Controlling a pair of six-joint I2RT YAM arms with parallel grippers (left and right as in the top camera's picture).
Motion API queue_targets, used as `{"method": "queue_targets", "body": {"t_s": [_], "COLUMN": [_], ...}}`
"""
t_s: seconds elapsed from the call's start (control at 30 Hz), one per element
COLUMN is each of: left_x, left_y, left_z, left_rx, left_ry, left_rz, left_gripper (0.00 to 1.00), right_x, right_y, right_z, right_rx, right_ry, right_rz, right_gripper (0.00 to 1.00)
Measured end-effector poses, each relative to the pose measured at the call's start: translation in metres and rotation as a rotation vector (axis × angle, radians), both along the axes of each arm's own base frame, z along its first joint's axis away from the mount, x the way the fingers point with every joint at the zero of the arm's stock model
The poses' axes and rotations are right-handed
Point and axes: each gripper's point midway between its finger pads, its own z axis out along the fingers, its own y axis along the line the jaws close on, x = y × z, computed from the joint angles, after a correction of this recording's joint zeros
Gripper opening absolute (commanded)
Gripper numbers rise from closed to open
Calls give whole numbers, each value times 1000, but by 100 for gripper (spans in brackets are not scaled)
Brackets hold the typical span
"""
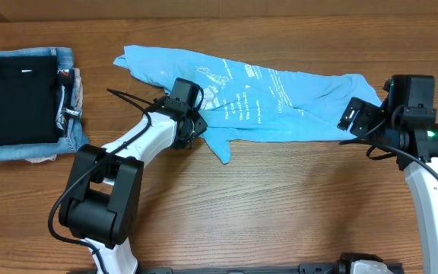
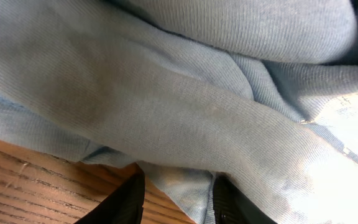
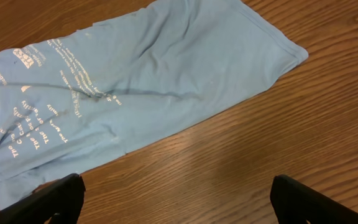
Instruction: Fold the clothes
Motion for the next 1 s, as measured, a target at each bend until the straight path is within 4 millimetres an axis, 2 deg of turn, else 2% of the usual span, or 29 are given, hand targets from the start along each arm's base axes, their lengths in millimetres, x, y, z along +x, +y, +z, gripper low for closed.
{"method": "queue_targets", "body": {"t_s": [0.43, 0.47, 0.57, 0.83, 0.9, 1.0], "left_x": [-1, -1, -1, 1, 1, 0], "left_y": [-1, -2, -2, -6, -6, -6], "left_z": [0, 0, 0, -1, -2, -3], "left_rx": [-7, -9, -9, -30, -31, -33], "left_ry": [8, 8, 6, -3, -2, 1], "left_rz": [-4, -4, -6, -13, -12, -15], "left_gripper": [41, 40, 27, 16, 4, 4], "right_x": [-2, -1, -2, -2, -3, -4], "right_y": [0, 0, 0, 0, 0, 0], "right_z": [-1, -1, -1, -1, -2, -2], "right_rx": [1, 1, 1, 1, 2, 2], "right_ry": [7, 7, 7, 10, 14, 17], "right_rz": [0, -1, -1, 0, -1, -1], "right_gripper": [100, 100, 100, 100, 100, 100]}}
